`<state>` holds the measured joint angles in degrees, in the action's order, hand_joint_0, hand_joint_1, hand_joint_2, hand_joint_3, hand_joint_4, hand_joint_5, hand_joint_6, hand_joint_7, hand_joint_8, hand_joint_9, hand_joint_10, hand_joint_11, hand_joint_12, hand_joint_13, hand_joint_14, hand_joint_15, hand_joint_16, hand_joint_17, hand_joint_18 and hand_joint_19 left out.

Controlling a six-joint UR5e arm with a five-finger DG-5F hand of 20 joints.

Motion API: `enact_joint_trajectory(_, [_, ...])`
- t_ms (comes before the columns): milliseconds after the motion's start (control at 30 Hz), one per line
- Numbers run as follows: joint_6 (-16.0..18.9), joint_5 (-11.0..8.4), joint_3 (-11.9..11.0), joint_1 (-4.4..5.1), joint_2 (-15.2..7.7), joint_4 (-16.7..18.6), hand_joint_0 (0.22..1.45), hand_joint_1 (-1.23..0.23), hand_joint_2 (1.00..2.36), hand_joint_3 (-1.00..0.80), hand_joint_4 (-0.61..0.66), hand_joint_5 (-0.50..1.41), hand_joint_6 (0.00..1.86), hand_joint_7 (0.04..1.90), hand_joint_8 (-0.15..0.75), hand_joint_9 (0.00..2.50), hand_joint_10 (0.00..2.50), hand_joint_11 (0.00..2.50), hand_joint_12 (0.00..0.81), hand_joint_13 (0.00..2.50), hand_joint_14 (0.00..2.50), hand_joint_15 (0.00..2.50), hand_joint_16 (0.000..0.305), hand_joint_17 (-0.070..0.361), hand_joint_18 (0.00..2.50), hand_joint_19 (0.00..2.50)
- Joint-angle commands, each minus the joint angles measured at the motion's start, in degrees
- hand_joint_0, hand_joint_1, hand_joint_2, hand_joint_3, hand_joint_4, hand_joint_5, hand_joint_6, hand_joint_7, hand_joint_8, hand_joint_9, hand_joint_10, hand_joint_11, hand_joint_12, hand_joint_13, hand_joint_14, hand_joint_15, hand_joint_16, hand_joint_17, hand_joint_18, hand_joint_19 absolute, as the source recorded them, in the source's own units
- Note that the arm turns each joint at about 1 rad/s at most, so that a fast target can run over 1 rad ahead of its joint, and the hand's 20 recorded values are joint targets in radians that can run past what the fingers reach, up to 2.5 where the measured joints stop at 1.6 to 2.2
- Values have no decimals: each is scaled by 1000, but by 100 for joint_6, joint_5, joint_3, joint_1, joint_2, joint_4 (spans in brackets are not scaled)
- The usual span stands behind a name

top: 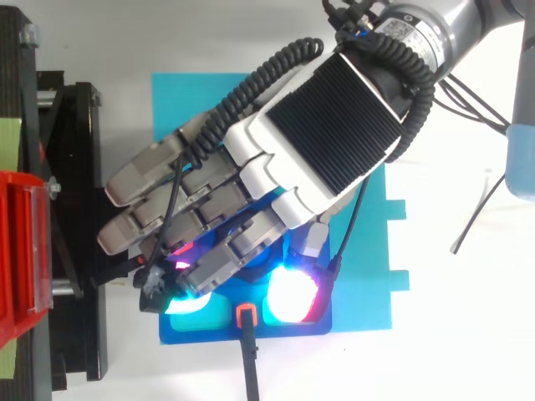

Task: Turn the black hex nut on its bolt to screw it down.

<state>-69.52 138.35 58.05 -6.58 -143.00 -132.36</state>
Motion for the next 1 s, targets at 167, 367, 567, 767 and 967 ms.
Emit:
enact_joint_trajectory(167, [-9, -1, 110, 16, 0, 26, 365, -490, 1000, -500, 142, -213, 500, 1097, 211, 525, 9, 325, 134, 366, 7, 160, 16, 37, 0, 402])
enact_joint_trajectory(367, [-9, -1, 171, 7, 0, 34, 366, -517, 1000, -500, 145, -217, 500, 1056, 207, 519, 9, 336, 134, 361, 6, 160, 16, 36, 0, 402])
enact_joint_trajectory(567, [0, -1, 171, -10, 0, 61, 420, -581, 1000, -500, 117, -217, 501, 1065, 185, 515, 10, 341, 109, 352, 7, 168, 11, 26, 0, 410])
enact_joint_trajectory(767, [0, -1, 171, -10, 0, 105, 462, -610, 1004, -443, 97, -209, 501, 1102, 169, 530, 10, 343, 90, 356, 7, 172, 8, 17, 0, 415])
enact_joint_trajectory(967, [0, 7, 180, -28, 0, 105, 482, -631, 1008, -408, 92, -202, 501, 1132, 157, 532, 11, 342, 82, 360, 7, 179, 6, 13, 0, 413])
